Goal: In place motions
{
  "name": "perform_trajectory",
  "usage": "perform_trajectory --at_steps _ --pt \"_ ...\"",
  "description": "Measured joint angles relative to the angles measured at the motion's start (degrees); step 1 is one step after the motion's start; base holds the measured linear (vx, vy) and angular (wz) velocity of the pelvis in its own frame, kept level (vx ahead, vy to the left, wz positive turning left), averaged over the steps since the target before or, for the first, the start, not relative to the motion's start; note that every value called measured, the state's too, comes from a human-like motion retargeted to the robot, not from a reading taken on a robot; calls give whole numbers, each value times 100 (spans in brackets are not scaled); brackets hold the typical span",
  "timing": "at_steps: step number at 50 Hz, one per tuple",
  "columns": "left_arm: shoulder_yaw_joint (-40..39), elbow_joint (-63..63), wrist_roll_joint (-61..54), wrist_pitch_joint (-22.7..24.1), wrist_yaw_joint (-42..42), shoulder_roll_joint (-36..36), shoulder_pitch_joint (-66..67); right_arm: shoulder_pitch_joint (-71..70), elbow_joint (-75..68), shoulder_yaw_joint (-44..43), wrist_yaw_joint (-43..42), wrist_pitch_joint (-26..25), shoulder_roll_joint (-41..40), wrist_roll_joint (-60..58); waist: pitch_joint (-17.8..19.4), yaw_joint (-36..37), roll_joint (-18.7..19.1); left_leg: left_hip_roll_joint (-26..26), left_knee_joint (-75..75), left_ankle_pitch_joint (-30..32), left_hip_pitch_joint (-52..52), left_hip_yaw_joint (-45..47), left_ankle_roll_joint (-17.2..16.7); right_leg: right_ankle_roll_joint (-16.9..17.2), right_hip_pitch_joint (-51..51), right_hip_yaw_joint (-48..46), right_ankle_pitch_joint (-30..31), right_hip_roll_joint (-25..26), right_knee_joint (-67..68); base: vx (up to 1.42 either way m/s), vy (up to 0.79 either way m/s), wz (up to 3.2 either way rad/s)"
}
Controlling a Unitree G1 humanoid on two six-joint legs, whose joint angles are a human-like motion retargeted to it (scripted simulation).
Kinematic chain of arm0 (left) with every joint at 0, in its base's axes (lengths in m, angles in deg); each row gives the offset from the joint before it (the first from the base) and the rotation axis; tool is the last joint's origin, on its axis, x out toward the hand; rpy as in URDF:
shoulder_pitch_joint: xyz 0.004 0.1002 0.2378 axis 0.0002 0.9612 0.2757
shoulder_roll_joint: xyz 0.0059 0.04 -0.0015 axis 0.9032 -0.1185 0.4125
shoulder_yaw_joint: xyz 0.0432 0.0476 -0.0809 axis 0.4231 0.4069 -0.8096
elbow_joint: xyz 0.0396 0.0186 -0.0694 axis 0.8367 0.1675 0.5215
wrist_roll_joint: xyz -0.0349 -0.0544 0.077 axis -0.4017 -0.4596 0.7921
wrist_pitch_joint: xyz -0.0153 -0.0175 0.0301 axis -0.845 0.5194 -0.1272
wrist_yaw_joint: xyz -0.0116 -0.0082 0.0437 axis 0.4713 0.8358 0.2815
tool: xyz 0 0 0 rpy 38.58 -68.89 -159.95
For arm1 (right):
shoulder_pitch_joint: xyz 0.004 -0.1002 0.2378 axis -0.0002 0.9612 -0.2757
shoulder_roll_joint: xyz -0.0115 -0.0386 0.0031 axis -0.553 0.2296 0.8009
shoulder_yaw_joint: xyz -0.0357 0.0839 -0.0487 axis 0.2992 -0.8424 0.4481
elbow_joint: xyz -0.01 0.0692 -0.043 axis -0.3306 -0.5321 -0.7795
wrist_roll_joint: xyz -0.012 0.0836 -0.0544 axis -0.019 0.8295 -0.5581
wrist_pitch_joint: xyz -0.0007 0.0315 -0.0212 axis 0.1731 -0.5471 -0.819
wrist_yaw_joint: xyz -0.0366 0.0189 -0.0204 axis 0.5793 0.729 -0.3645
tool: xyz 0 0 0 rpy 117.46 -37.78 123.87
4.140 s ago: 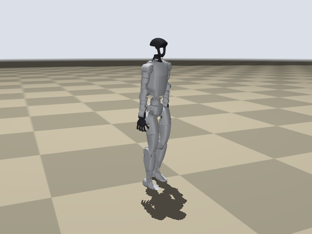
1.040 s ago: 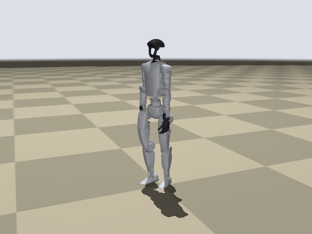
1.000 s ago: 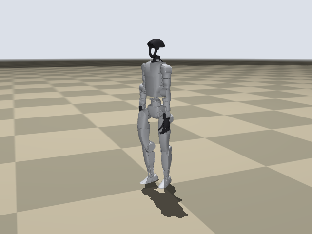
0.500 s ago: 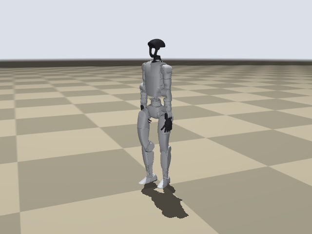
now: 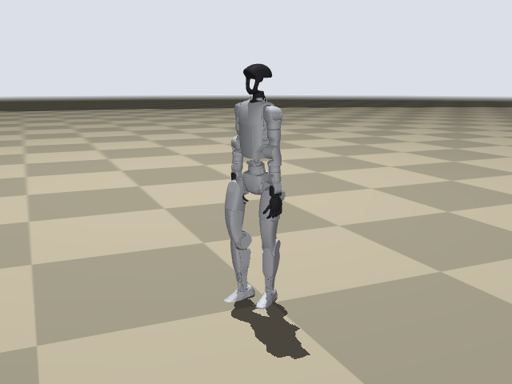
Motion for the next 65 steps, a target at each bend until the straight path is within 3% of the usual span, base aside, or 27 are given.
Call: perform_trajectory --at_steps 23,34,37,41,43,48,56,60,62,65 --pt "-2 -54 7 14 -34 30 -46 69 -379 -58 -119 -5 103 71 -18 247 27 -1 50 -22 -157 55 81 132 -146 100 -112 -43 268 1 -1 -4" --pt "-110 -378 -20 25 -148 148 -283 96 -448 -25 -197 71 67 221 138 138 140 138 334 241 -725 -1011 24 71 -298 -250 -558 49 909 -1 -16 78" --pt "-78 -497 -33 48 -165 181 -324 149 -492 -34 -189 88 68 210 169 254 21 26 355 396 -814 -1444 -27 81 -350 351 -575 118 997 3 -22 137" --pt "-67 -576 -119 78 -155 173 -296 197 -482 -68 -216 104 117 91 182 346 -101 -187 432 615 -1009 -2114 -135 390 -413 1847 -614 331 985 5 -23 163" --pt "-99 -551 -171 77 -153 181 -304 163 -462 -93 -233 115 151 64 207 344 -94 -267 473 732 -1140 -2445 -212 550 -411 2084 -707 351 974 4 -24 178" --pt "-185 -487 -150 53 -150 246 -302 53 -408 -130 -211 159 244 235 411 620 -150 -374 509 864 -1260 -2759 -475 365 -126 911 -827 118 713 7 -19 148" --pt "-218 -443 -168 69 -43 257 -219 18 -309 -251 -238 242 503 278 768 1324 -245 -678 522 797 -1373 -3409 -533 344 342 -592 -899 -136 438 22 -12 178" --pt "-337 -357 -181 59 -45 238 -110 16 -399 -290 -343 248 632 279 833 1554 -310 -795 464 615 -1512 -3301 -193 349 491 -1285 -1016 -298 413 31 -7 211" --pt "-402 -296 -187 58 -11 240 -51 24 -428 -300 -357 248 675 332 869 1641 -374 -739 443 367 -1591 -2705 152 349 599 -1750 -1076 -429 395 35 -5 219" --pt "-487 -159 -201 44 34 258 30 17 -452 -349 -382 219 701 375 918 1690 -414 -482 343 -2 -1620 -1426 345 378 811 -2548 -1160 -573 351 36 -2 243"
